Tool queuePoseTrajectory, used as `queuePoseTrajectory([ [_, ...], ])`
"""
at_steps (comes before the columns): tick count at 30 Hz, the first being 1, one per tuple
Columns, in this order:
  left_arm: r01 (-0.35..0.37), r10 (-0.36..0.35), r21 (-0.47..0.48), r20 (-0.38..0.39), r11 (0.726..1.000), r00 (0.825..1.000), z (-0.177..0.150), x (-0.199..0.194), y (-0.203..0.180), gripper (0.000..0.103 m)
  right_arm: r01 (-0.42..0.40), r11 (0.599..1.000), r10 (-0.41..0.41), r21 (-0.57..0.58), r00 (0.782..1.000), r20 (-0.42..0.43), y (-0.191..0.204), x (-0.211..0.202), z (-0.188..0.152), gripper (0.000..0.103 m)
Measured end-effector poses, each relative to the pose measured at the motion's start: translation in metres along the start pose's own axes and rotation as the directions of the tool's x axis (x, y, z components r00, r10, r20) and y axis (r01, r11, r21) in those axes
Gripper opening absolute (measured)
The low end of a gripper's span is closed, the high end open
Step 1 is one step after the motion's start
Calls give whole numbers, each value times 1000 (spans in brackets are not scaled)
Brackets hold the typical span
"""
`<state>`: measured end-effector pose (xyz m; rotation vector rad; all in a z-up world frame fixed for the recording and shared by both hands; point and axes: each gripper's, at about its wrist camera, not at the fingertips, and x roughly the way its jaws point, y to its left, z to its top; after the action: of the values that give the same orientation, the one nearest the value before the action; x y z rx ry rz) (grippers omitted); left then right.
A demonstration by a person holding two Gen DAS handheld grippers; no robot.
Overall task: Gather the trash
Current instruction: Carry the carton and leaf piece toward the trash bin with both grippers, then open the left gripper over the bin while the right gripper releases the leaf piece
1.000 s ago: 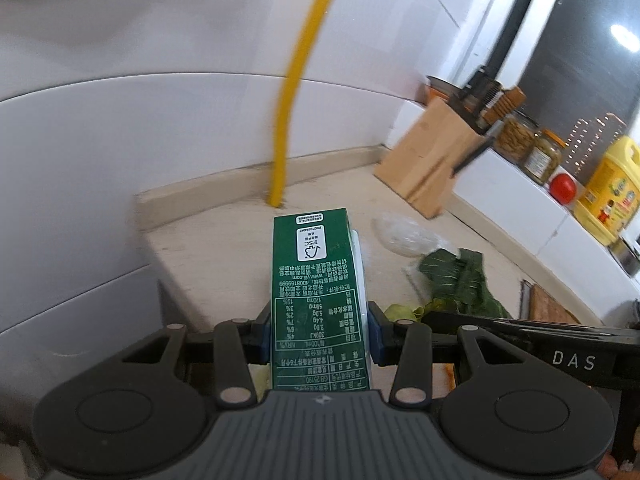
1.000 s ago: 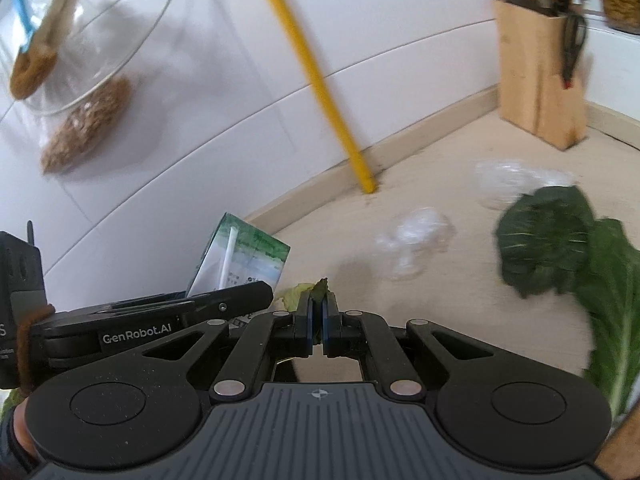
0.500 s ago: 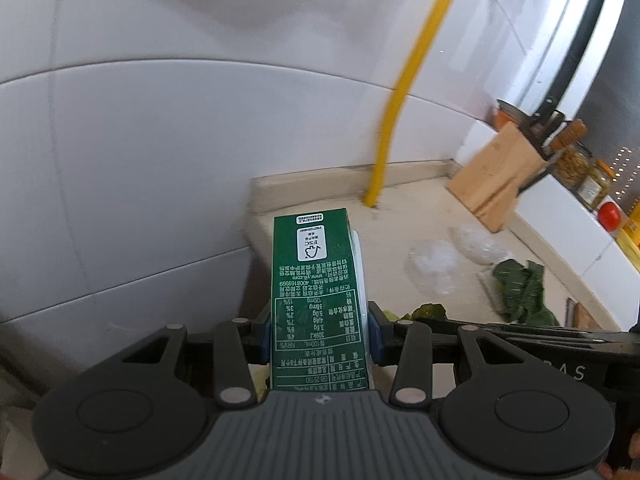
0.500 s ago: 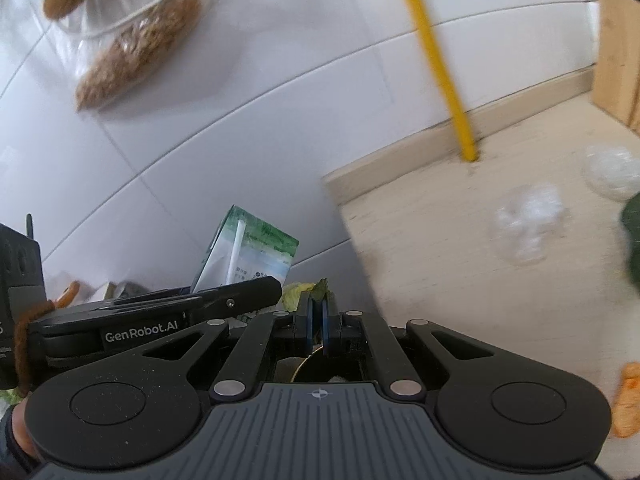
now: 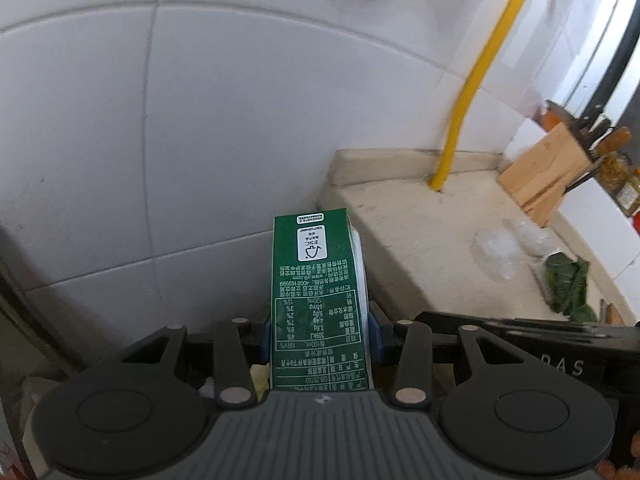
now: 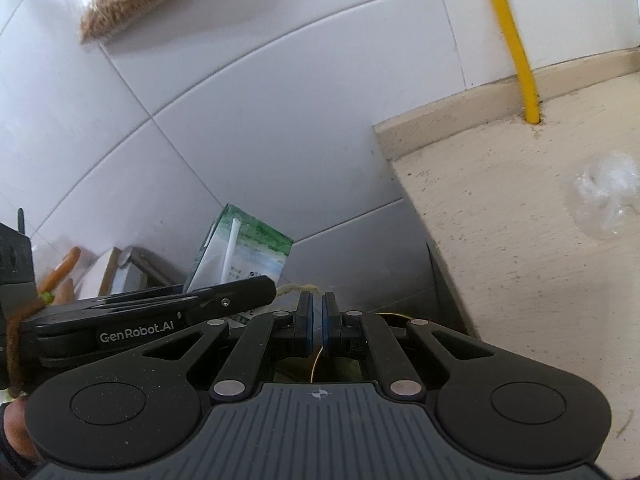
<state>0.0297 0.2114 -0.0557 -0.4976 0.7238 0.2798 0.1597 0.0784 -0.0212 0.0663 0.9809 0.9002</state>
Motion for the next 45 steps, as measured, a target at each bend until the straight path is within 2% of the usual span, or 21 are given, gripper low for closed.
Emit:
queuePoseTrajectory([
  [6,-64,62,-14,-100,998,993,-11,33,22,38,23,1000,-23,3,999,-34,2,38,3,7],
  [11,-80,74,-36,-150,996,986,-14,52,34,40,57,998,-54,29,995,-85,-6,51,-9,7],
  [21,-98,101,31,-161,995,982,-17,58,24,42,82,995,-75,55,990,-119,-10,57,-18,20],
  [24,-119,128,66,-145,991,981,-17,58,20,44,88,995,-81,51,989,-123,-10,56,-19,20],
  [33,-133,145,93,-136,987,980,-17,58,19,45,89,995,-83,40,986,-145,-5,59,-28,22],
  [43,-125,140,116,-132,985,981,-18,57,14,45,109,993,-103,39,986,-128,-3,50,-31,23],
  [45,-124,139,124,-128,985,982,-19,56,13,45,112,993,-107,39,987,-124,-3,48,-31,26],
])
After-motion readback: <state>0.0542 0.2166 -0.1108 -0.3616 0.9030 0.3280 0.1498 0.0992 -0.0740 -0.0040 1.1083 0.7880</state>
